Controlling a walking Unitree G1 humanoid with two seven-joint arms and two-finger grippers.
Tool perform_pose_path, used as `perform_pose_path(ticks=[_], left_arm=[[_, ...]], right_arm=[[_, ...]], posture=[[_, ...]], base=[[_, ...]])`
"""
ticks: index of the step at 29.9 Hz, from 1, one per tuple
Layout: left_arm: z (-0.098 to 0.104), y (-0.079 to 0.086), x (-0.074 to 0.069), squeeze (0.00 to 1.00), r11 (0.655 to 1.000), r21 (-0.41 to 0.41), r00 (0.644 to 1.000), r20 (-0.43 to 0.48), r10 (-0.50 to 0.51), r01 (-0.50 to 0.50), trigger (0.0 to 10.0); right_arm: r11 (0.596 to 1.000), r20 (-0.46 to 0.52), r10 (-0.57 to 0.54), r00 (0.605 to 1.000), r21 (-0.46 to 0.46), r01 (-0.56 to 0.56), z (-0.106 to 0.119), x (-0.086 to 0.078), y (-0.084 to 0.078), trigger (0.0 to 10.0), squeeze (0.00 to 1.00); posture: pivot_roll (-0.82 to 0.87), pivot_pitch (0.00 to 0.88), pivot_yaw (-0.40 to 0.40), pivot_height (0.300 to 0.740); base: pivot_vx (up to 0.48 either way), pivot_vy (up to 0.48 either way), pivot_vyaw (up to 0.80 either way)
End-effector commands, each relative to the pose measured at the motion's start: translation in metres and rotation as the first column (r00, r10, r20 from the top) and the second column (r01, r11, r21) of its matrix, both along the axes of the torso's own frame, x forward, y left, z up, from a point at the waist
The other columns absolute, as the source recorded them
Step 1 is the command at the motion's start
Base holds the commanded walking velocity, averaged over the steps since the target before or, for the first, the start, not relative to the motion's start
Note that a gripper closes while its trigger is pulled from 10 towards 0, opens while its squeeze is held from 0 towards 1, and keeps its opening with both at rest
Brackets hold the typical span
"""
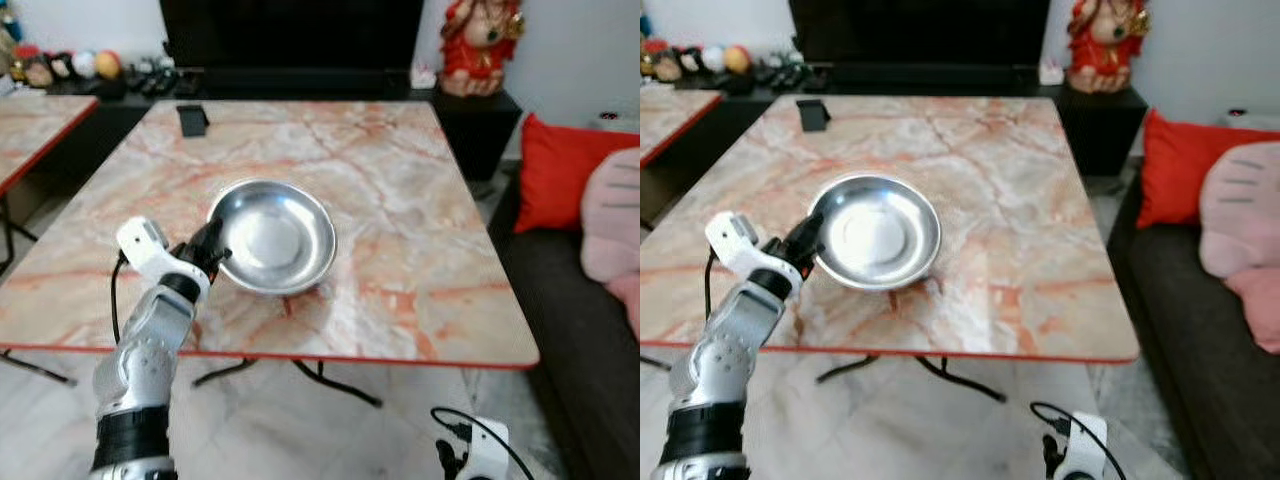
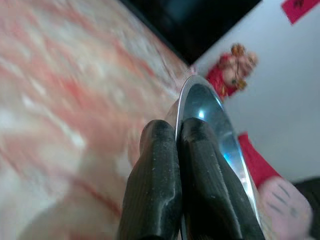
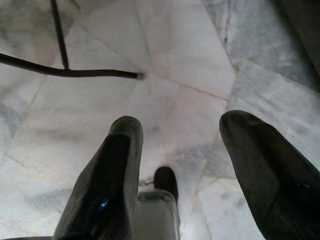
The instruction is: Setting the table
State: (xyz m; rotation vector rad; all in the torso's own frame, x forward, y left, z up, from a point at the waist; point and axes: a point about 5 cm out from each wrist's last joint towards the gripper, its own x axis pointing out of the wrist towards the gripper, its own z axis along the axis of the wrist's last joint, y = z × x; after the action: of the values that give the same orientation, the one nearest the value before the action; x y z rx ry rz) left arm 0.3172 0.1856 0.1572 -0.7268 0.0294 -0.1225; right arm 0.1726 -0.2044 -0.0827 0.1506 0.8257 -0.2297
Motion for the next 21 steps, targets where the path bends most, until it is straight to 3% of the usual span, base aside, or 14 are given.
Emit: perform_pose_path(ticks=[1,2,6,11,21], left_arm=[[0.009,-0.002,0.000,0.00,0.999,0.006,0.999,0.031,-0.035,0.034,10.0],[0.002,0.000,0.001,0.00,1.000,0.026,1.000,-0.005,0.003,-0.003,10.0],[0.001,0.000,0.002,0.00,0.999,0.024,0.999,-0.010,0.032,-0.032,10.0],[-0.006,-0.011,-0.001,0.00,0.999,0.026,0.998,-0.058,0.037,-0.035,10.0],[-0.017,0.001,-0.001,0.00,0.990,0.050,0.982,-0.133,0.135,-0.129,10.0]], right_arm=[[1.000,-0.012,0.007,1.000,-0.004,-0.007,0.000,0.000,-0.001,10.0,0.00],[1.000,-0.014,0.010,1.000,-0.005,-0.010,0.000,0.000,-0.001,10.0,0.00],[1.000,-0.011,0.010,1.000,-0.003,-0.010,0.000,0.001,-0.001,10.0,0.00],[1.000,-0.025,0.022,0.999,0.000,-0.022,-0.001,0.000,-0.002,10.0,0.00],[1.000,-0.029,0.017,0.999,0.004,-0.017,-0.002,-0.003,-0.002,10.0,0.00]], posture=[[0.03,0.000,0.006,0.724],[0.03,0.000,0.004,0.724],[0.02,0.000,0.004,0.724],[0.02,0.000,-0.001,0.724],[0.02,0.000,0.000,0.724]], base=[[0.000,0.000,0.00],[0.000,0.000,0.00],[0.000,0.000,0.00],[0.000,0.000,0.00],[0.000,0.000,0.00]])
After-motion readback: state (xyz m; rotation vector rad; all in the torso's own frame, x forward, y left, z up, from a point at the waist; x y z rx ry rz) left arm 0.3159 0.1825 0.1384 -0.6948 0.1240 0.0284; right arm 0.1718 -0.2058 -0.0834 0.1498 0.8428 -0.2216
